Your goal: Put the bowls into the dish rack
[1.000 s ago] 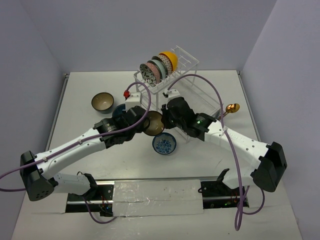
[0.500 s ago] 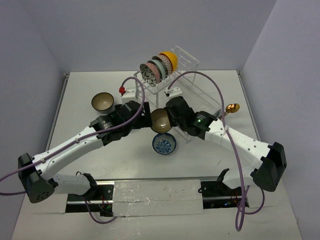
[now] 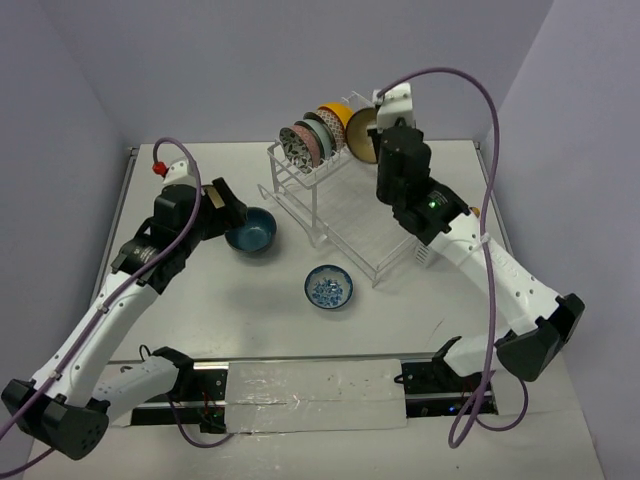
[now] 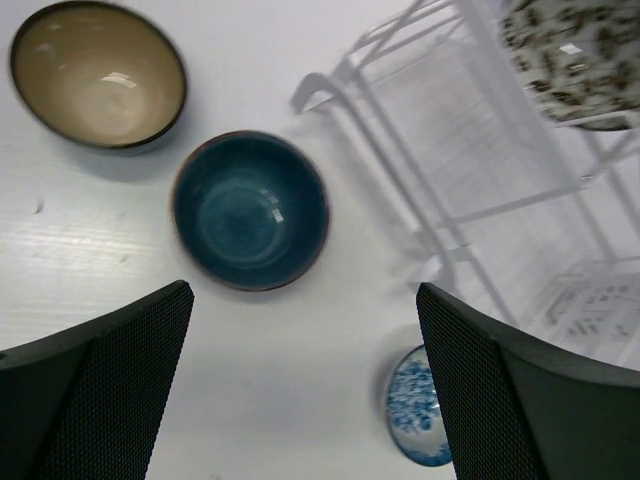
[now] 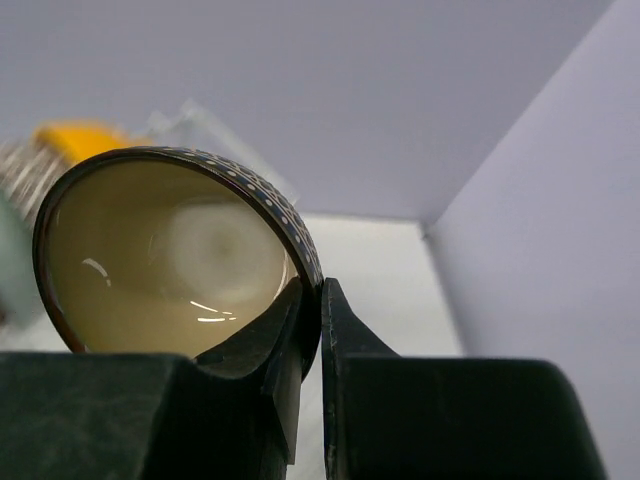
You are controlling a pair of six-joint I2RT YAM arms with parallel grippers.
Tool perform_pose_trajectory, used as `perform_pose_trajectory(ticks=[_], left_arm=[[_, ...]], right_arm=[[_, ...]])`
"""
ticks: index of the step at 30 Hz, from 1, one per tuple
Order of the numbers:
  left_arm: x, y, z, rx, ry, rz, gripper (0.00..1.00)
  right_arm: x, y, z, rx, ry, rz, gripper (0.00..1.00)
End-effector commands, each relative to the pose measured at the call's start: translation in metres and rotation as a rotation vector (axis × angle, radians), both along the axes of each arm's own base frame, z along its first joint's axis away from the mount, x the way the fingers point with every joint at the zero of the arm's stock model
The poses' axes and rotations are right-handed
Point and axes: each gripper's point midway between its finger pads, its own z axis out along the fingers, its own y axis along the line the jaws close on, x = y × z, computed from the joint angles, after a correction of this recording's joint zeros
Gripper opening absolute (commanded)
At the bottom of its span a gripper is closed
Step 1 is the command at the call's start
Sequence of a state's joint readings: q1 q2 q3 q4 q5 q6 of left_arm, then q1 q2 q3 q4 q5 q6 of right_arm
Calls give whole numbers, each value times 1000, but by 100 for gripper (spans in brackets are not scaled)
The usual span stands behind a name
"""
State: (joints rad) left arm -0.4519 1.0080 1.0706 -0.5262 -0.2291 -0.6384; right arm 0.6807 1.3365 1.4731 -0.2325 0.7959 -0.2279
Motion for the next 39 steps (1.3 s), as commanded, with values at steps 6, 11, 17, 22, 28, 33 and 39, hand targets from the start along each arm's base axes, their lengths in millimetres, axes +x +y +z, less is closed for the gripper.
perform_pose_trajectory(ticks=[6,11,17,22,28,33,39], left_arm=[[-6,37,-27,115,-16,15,99],[-6,42,-38,124,5,30,99],[-2,48,-46,100,30,25,99],[-2,50,-51,78,48,16,99],[-1,49,-50,59,43,2,99],[-2,49,-51,56,44,3,99],[-2,50,-51,57,44,4,99]], right_arm=[[59,-28,127,-81,-374,-246,0],[92,-17,130,-159,-375,-270,0],[127,3,108,-255,-342,-254,0],[148,11,79,-317,-294,-241,0],[164,20,52,-370,-246,-219,0],[172,24,31,-393,-199,-211,0],[176,28,14,-394,-162,-191,0]])
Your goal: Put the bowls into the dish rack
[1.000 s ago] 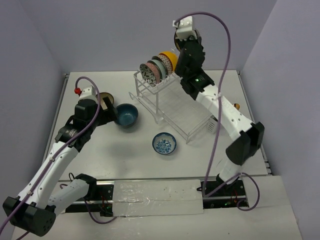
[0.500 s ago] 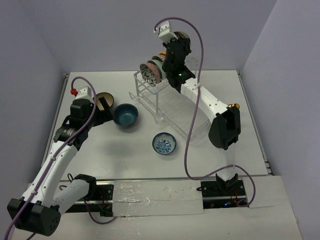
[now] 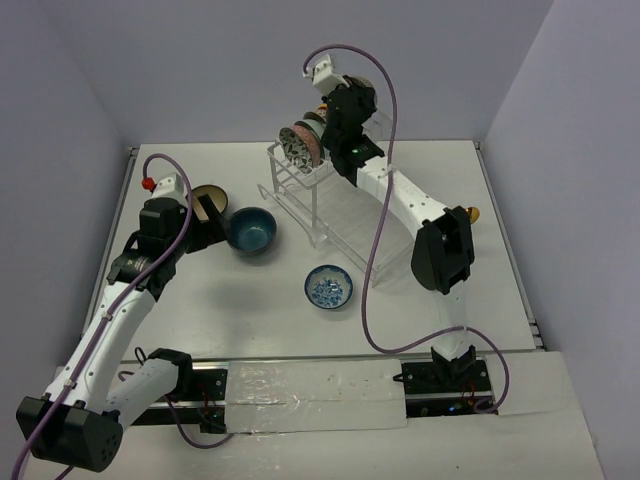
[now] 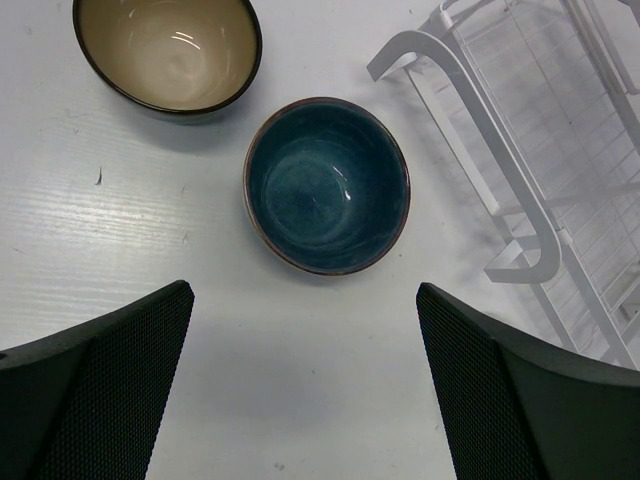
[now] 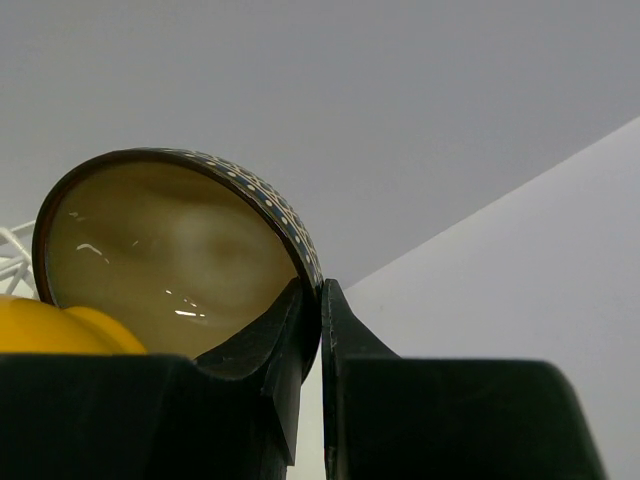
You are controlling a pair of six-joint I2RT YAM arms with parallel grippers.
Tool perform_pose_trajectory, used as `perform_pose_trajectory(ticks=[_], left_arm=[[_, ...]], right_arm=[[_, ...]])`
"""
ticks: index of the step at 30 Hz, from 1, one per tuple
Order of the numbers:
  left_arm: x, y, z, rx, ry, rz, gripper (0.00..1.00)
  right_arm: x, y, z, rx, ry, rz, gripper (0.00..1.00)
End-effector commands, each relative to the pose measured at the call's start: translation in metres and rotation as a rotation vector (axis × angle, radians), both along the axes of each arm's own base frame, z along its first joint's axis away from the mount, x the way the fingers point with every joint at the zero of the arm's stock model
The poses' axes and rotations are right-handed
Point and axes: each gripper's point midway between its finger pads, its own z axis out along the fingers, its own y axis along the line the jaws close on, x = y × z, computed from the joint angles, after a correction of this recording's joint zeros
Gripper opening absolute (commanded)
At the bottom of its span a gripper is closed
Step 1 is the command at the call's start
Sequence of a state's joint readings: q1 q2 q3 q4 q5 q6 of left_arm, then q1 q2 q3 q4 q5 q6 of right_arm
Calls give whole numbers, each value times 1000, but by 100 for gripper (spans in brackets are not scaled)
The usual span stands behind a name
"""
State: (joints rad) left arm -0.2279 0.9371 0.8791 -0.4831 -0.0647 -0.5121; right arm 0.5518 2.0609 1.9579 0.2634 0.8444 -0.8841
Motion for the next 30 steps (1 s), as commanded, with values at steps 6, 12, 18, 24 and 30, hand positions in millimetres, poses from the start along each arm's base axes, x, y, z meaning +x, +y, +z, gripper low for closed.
perform_pose_trajectory(ticks=[6,12,18,24,30], left_arm=[[3,-2,6,-6,-34,-21,99],[4,-2,6,-10,-31,-22,99],[4,-1,5,-12,-31,-21,99],[4,0,6,-10,-33,-18,99],[3,0,7,-11,-36,-16,99]], right_arm=[[-8,2,26,79,-86,28,0],[-12,11,20,47,-59,55,0],[-13,16,13,33,-34,60,10],[-16,19,18,58,-30,94,18],[-23,23,22,102,-18,148,23]])
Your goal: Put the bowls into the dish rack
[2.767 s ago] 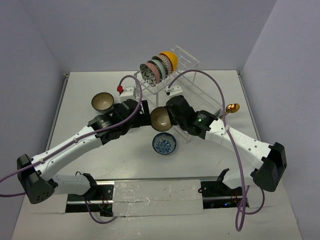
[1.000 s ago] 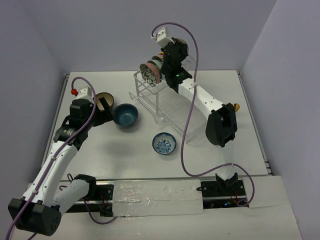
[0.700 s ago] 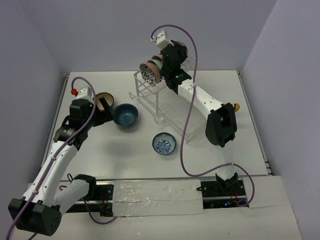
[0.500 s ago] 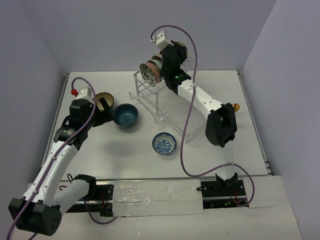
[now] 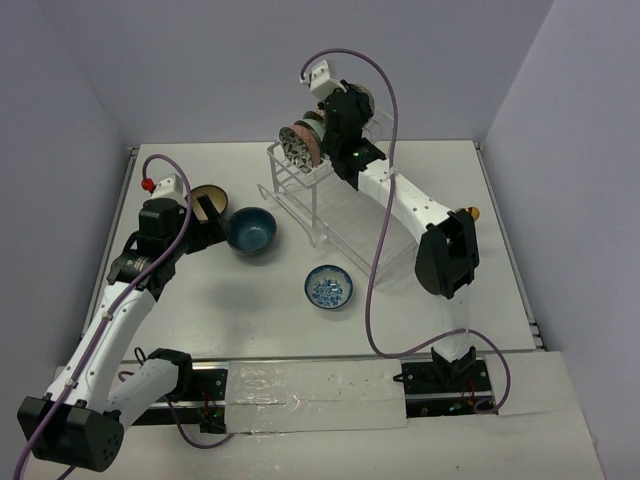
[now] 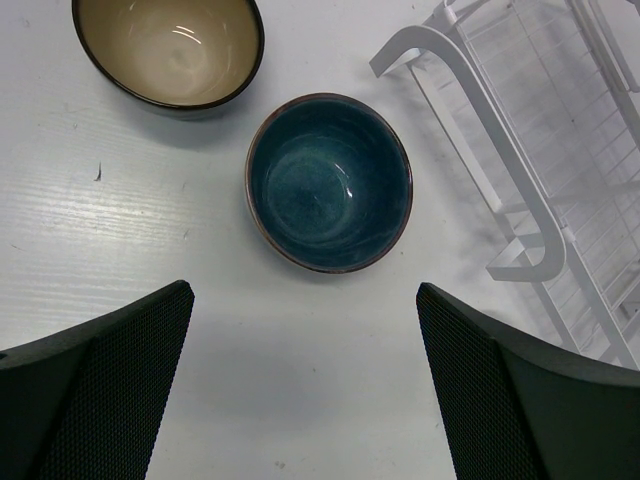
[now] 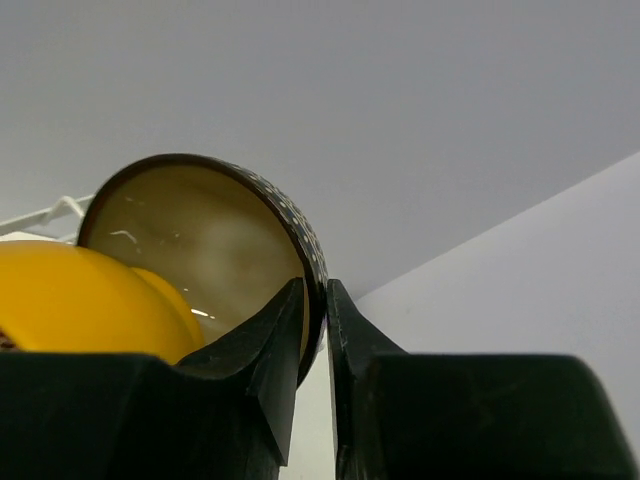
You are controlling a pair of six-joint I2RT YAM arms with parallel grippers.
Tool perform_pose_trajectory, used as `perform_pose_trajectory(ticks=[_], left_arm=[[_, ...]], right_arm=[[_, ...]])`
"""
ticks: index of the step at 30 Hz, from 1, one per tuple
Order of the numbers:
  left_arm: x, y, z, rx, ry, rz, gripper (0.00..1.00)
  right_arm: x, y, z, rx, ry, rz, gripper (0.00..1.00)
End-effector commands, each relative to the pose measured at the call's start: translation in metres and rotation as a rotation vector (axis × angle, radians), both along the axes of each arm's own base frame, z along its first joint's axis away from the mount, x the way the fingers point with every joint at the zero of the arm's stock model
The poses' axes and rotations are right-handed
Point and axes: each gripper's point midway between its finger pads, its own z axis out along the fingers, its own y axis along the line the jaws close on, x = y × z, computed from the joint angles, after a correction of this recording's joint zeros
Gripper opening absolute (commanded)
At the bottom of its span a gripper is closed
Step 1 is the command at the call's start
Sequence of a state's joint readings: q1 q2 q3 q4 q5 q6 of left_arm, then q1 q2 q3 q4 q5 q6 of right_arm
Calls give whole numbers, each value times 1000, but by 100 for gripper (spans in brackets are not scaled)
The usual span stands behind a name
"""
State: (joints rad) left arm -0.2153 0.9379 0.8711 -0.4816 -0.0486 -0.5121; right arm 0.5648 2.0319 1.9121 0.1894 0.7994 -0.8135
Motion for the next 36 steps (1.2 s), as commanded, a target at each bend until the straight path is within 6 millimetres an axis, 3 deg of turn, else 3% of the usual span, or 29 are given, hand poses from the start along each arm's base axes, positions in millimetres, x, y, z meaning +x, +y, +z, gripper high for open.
perform_pose_trajectory(ticks=[1,15,26,28,32,33,35,36], left_arm=[[3,-1,11,-5,-48,-15,99],[2,0,12,-3,-54,-14,99],[3,-1,10,-6,-49,-15,99],[3,-1,9,-5,-46,-18,99],[3,-1,7,-6,-40,-18,99],[4,-2,8,-7,-39,-20,99],[4,-2,7,-5,-35,-21,99],[4,-2,6,-6,-33,-20,99]], right_arm=[[-19,11,39,95,-68,88,23],[-25,23,38,204,-49,190,27],[-54,8,101,490,-50,382,32],[-55,-4,105,570,-30,399,35],[-50,-18,105,641,1,421,41],[-48,-13,102,684,34,458,45],[-37,-27,91,750,67,453,48],[-35,-23,90,772,88,497,52]])
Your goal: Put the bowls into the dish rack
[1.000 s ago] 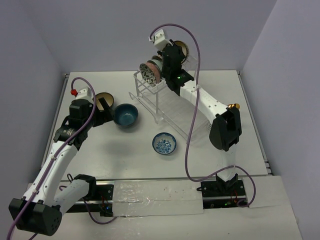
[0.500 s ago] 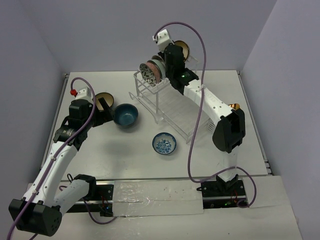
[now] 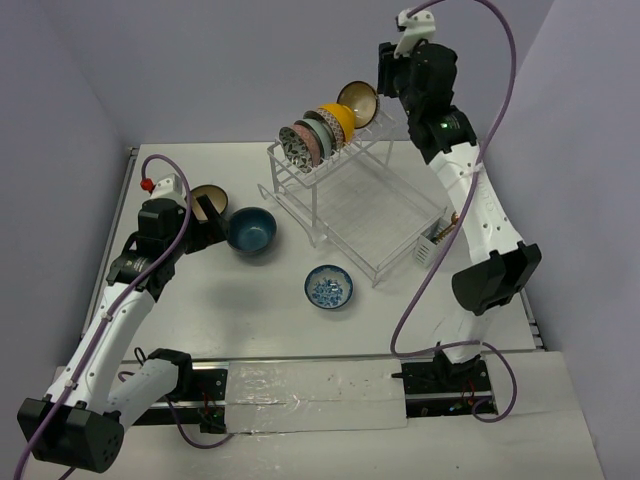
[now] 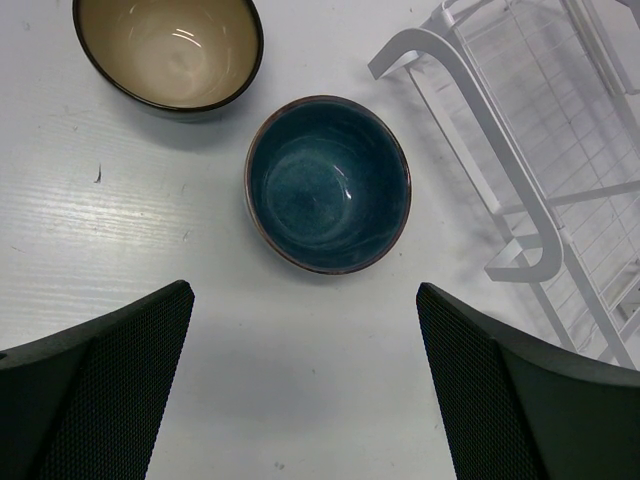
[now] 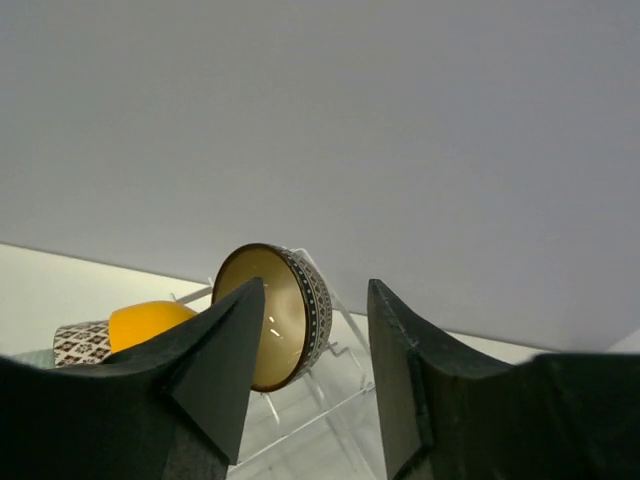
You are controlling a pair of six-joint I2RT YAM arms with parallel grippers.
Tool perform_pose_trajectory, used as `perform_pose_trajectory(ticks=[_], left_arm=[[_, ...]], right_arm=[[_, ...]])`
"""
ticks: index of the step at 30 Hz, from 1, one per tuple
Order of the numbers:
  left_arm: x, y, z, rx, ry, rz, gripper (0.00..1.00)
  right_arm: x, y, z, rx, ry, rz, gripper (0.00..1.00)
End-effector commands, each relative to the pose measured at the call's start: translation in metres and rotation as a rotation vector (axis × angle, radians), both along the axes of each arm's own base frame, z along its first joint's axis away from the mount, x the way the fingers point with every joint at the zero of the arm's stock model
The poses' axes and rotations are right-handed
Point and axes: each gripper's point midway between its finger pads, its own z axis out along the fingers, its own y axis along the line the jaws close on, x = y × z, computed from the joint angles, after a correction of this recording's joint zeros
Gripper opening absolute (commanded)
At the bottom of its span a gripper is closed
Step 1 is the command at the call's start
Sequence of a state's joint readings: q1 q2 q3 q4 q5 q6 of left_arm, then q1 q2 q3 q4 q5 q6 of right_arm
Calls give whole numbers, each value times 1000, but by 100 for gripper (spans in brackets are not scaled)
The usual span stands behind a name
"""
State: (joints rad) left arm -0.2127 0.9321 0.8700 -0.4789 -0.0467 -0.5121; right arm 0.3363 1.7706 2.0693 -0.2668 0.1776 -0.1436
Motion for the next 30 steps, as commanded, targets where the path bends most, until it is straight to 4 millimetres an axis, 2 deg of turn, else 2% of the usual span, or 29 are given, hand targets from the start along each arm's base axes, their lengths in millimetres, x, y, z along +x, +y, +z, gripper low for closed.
perform_pose_trajectory(ticks=[1,3,5,6,8,9,17,23,30], left_arm=[[4,-2,4,-4,-27,-21,99],[4,-3,4,-4,-27,-21,99],[4,-3,3,-4,-25,-23,99],[5,-3,2,-4,-22,-24,99],[5,-3,0,-2,-14,-25,99],[5,-4,0,-3,-13,-25,99],[6,-3,-3,0,-2,-20,99],[7,-3,-5,4,3,-19,99],[7,-3,-6,2,5,-17,99]], right_arm=[[3,12,-16,123,98,158,54],[12,6,-26,172,129,167,60],[18,8,-37,207,160,194,65],[21,3,-41,221,169,200,70],[26,9,-52,267,205,267,73],[30,5,-55,283,210,277,74],[47,16,-86,351,285,378,75],[58,17,-104,354,313,377,73],[62,22,-112,343,323,409,70]])
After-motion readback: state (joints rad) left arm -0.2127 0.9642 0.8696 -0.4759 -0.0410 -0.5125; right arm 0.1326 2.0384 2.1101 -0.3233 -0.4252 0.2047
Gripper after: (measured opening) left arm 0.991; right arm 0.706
